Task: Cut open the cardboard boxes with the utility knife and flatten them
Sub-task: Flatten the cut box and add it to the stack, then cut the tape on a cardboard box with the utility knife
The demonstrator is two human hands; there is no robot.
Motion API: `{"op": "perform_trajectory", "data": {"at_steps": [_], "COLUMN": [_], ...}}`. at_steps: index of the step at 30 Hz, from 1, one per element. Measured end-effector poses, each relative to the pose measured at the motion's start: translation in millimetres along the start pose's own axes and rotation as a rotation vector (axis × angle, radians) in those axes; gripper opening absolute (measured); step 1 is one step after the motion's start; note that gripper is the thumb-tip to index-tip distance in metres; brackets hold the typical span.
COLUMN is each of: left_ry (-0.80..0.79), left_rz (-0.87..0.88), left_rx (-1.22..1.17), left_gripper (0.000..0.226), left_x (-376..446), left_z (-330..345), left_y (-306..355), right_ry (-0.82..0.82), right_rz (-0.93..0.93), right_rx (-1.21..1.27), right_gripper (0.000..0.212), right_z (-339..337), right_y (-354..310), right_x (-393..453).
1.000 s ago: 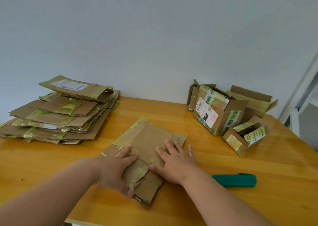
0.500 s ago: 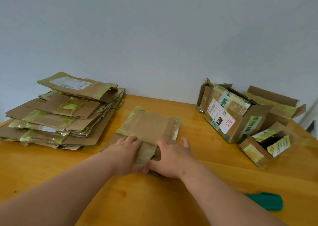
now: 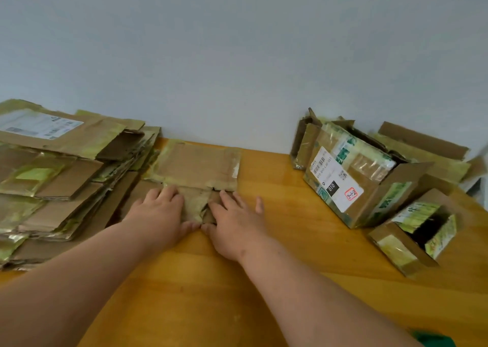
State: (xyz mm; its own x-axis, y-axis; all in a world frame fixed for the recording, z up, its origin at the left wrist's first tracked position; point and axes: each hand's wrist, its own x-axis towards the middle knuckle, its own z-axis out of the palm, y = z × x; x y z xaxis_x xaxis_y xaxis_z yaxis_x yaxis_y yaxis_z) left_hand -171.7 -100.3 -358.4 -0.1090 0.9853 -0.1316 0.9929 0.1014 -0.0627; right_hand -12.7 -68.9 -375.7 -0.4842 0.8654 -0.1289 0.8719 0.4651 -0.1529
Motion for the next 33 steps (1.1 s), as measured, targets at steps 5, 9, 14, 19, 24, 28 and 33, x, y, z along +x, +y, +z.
{"op": "perform_trajectory", "data": {"at_steps": [5, 9, 14, 19, 24, 28, 33], "left_ry": [0.033, 0.102, 0.223, 0.232, 0.207, 0.218, 0.288], "left_rz": [-0.023, 0.005, 0.095, 0.151, 0.158, 0.153, 0.133], "left_rx": [0.006, -0.008, -0.069, -0.058, -0.033, -0.035, -0.133], "left_gripper": [0.066, 0.066, 0.058, 0.063, 0.063, 0.063, 0.079], "left_x": [7.6, 2.3, -6.1, -12.7, -21.4, -30.4, -44.1], "left_z": [-0.3, -12.9, -33.4, -41.9, -49.0, -52.3, -57.8], "left_y": [5.3, 28.0, 70.7, 105.1, 121.4, 121.9, 116.5], "right_ry": [0.23, 0.507, 0.847, 0.755, 0.755, 0.7, 0.776], "right_rz": [0.013, 0.056, 0.247, 0.518, 0.548, 0.483, 0.277], "right_rx": [0.13, 0.139, -0.004, 0.045, 0.073, 0.037, 0.226], "right_gripper": [0.051, 0.036, 0.046, 0.088, 0.065, 0.023, 0.017], "right_z": [-8.6, -30.6, -61.8, -84.1, -94.0, -94.9, -88.8], "right_y": [18.4, 49.4, 90.6, 133.5, 141.1, 142.7, 133.9], "right_x": [-9.8, -32.9, -64.6, -90.4, -106.7, -120.2, -134.2]}}
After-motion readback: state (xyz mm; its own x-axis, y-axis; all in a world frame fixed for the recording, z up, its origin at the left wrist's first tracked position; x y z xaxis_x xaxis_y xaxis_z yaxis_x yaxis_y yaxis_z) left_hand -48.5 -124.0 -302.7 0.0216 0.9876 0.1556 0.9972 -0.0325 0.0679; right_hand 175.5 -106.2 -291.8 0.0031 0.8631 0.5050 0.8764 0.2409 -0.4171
